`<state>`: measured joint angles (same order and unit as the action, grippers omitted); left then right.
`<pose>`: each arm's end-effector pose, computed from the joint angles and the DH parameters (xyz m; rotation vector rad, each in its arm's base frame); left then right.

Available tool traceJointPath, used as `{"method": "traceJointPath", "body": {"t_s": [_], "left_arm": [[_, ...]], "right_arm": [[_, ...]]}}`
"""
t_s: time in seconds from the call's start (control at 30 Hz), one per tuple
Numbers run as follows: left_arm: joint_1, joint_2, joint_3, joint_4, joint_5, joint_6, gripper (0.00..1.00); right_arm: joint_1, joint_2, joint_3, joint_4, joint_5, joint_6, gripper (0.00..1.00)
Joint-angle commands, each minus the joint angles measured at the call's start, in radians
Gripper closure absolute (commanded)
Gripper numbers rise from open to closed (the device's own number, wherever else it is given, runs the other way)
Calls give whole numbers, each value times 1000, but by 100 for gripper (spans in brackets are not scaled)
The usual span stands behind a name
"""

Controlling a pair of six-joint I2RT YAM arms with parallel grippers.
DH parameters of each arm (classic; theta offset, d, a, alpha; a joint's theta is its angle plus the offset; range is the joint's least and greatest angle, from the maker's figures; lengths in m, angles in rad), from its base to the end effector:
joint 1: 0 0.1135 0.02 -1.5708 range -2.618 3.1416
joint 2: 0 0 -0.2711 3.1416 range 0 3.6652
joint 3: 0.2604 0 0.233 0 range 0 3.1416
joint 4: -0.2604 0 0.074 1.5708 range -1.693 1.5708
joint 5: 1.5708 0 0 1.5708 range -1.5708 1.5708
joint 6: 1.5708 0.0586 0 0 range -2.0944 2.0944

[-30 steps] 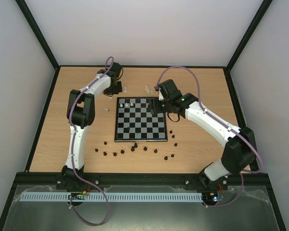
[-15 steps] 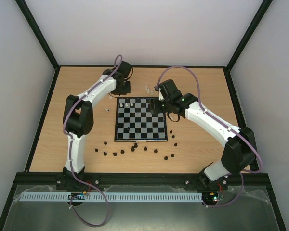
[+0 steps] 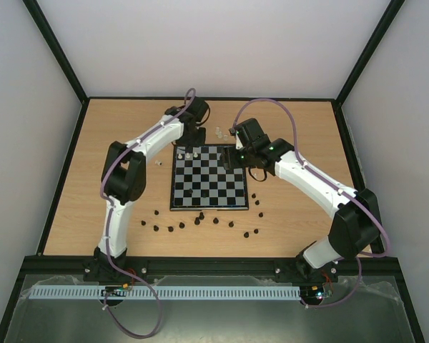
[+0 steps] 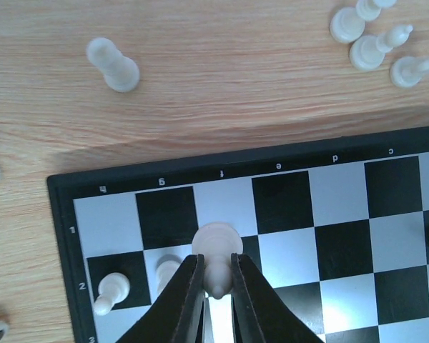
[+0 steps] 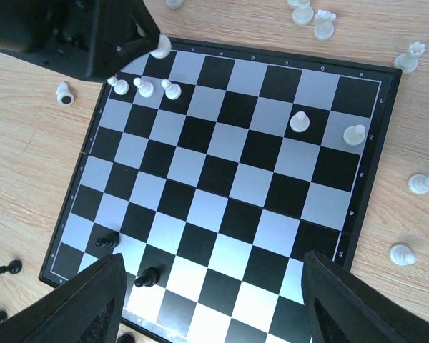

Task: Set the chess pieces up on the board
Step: Place the chess piece on the chessboard.

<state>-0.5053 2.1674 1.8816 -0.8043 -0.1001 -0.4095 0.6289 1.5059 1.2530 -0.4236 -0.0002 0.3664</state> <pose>0.4110 -0.2207 0.2145 0.0948 2.6606 -0.1685 0.2740 0.1993 0.3028 -0.3014 2.2828 0.5273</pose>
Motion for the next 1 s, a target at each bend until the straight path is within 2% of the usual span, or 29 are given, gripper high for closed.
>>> {"method": "traceJointPath", "body": {"t_s": [0.0, 0.77, 0.83, 0.97], "left_arm": [[-13, 46, 54, -36, 27, 11, 88], [-7, 154, 101, -38, 11, 7, 84], [-6, 155, 102, -36, 11, 6, 83], [-6, 148, 102, -38, 11, 8, 73]], "right_arm": [[2, -20, -9, -10, -7, 0, 32], [3, -16, -12, -7, -13, -1, 32], [3, -15, -12, -9, -13, -1, 32], [3, -14, -12, -7, -14, -1, 32]]}}
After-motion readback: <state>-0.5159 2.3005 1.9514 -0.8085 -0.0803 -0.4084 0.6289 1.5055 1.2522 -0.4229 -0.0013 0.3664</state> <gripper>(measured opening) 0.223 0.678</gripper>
